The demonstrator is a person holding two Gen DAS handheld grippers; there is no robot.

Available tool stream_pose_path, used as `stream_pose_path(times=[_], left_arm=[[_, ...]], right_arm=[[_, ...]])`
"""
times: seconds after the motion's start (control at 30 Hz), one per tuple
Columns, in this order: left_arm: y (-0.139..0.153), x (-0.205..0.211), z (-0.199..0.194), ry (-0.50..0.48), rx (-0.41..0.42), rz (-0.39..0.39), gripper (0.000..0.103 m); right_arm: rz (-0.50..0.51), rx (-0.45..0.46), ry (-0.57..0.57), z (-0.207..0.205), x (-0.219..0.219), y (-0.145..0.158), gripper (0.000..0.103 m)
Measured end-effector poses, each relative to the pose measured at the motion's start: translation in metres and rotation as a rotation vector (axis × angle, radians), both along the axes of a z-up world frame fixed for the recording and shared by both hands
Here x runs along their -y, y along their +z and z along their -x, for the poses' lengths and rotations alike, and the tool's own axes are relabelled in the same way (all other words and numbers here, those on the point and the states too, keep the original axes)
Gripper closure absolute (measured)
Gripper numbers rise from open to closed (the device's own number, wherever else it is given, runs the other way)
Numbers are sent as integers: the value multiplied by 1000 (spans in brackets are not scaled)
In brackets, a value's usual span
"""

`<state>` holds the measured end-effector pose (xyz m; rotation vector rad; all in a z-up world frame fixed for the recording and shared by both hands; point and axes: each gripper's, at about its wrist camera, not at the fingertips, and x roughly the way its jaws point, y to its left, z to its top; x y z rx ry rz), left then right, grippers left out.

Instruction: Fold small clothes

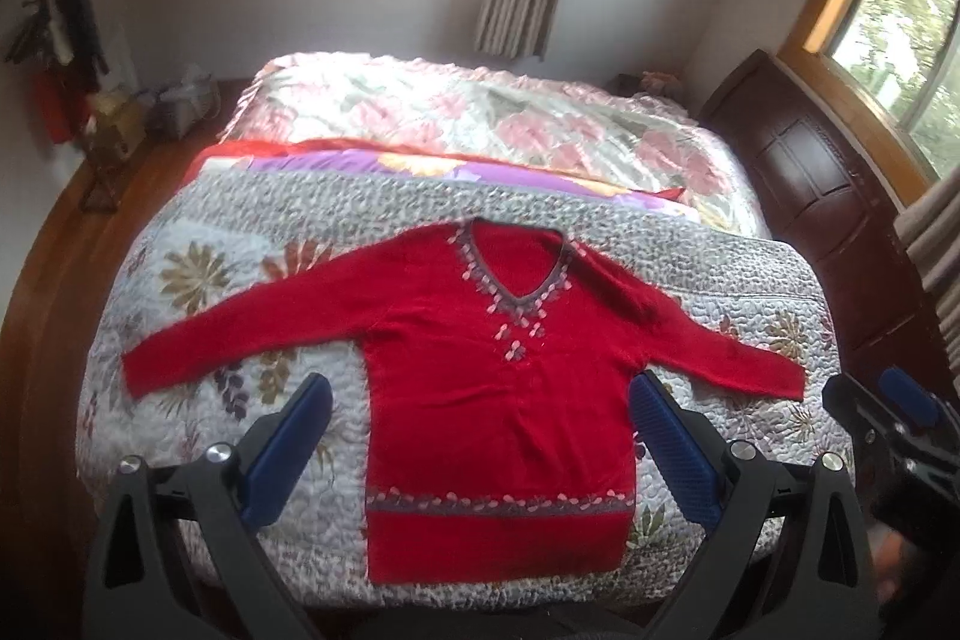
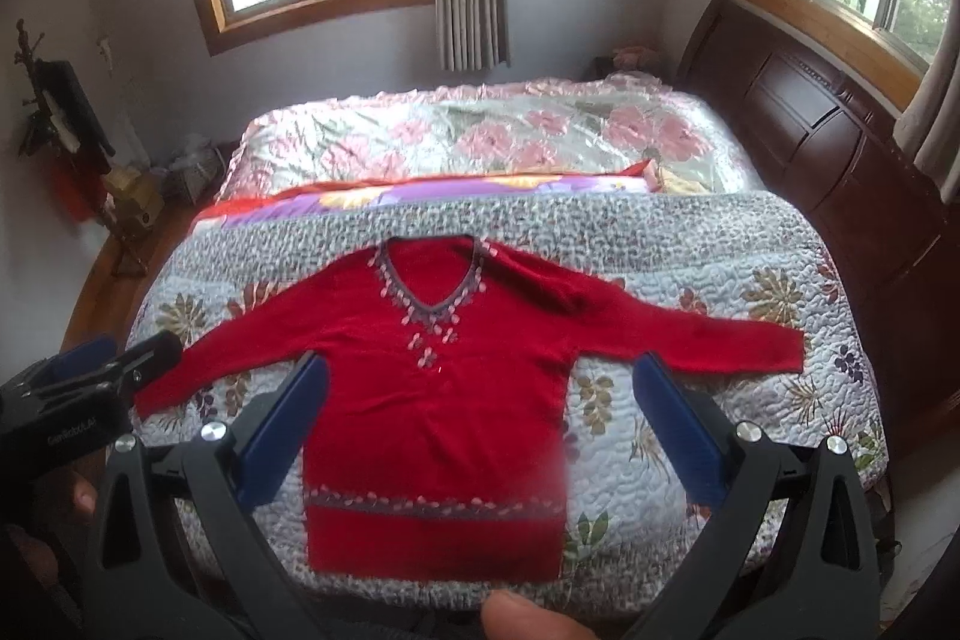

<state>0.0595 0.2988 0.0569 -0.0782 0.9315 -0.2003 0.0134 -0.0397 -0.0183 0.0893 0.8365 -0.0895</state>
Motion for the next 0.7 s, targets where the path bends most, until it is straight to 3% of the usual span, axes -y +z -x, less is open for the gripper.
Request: stream_pose_path(times=[0.03,0.1,0.23,0.3,0.33,0.43,0.57,0.7], left_arm=[[-3,3,-4,-20,23,11,4],[-13,14,-16,-39,37,-21,4],[-42,30,-44,-58,-78,-7,4],[-55,42,-54,-53,-100,-19,4],[-58,48,-56,-60,-97,-44,4],[-73,69,-61,-77,-115,-100,4],[-91,84,-65,-67,-190,-91,4],[-108,95,-70,-41,-248,-117,4]], right_arm=[[-35,36,21,-1,13,-5,3],[-64,22,5,-9,37,-23,3],[-125,-54,-140,-25,122,-76,4],[-206,-81,-254,-26,180,-107,4],[-257,-91,-311,-23,208,-122,10],[-419,-122,-459,-15,285,-169,52],[-619,-137,-611,-5,369,-232,56],[-833,-87,-760,6,441,-284,56]])
